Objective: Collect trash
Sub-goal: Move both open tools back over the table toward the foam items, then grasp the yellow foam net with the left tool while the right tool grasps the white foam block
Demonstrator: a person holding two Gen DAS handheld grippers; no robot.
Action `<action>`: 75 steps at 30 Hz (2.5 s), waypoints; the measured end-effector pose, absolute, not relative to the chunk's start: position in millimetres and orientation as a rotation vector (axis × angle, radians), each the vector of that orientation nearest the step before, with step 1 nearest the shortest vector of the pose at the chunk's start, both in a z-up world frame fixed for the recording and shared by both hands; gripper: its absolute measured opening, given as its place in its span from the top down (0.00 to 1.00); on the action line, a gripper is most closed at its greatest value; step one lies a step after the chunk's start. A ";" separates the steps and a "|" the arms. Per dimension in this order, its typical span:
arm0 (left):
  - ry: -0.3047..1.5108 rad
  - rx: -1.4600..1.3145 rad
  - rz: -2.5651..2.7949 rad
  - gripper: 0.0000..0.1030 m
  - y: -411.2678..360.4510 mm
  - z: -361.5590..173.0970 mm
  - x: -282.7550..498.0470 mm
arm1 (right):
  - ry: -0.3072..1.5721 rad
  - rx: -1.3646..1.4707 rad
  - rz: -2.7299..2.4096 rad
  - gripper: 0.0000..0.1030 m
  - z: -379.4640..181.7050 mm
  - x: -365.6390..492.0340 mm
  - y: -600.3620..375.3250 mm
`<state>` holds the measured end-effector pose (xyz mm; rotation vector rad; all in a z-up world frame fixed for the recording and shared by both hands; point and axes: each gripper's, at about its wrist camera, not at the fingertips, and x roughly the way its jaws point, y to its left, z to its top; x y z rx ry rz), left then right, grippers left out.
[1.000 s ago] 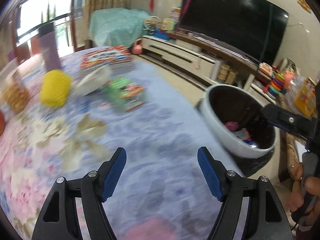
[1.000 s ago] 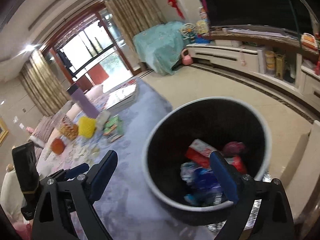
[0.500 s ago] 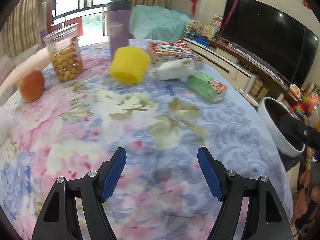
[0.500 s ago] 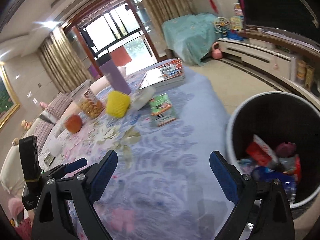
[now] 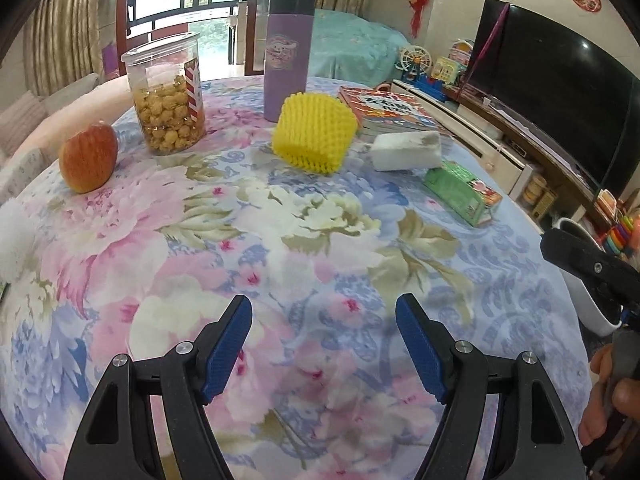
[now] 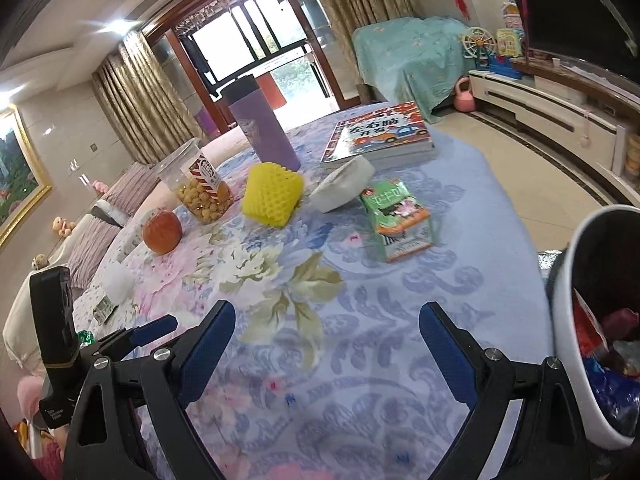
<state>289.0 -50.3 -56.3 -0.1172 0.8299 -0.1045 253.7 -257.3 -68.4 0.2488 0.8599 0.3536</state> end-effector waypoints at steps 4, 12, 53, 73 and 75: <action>0.831 -0.116 -0.090 0.28 -46.1 -56.7 304.7 | 0.861 0.241 0.362 0.08 -68.1 268.5 -250.0; 0.832 -0.114 -0.075 0.28 -39.5 -58.4 339.8 | 0.850 0.219 0.363 0.08 -64.1 300.7 -245.2; 0.804 -0.035 -0.125 0.89 -42.6 -74.7 463.9 | 0.878 0.126 0.404 0.62 -87.5 393.3 -229.3; 0.764 -0.080 -0.172 0.90 -39.7 -40.2 330.0 | 0.831 0.178 0.428 0.63 -58.3 297.9 -234.3; 0.768 -0.074 -0.181 0.90 -42.7 -39.3 317.4 | 0.829 0.186 0.423 0.63 -58.2 284.7 -238.2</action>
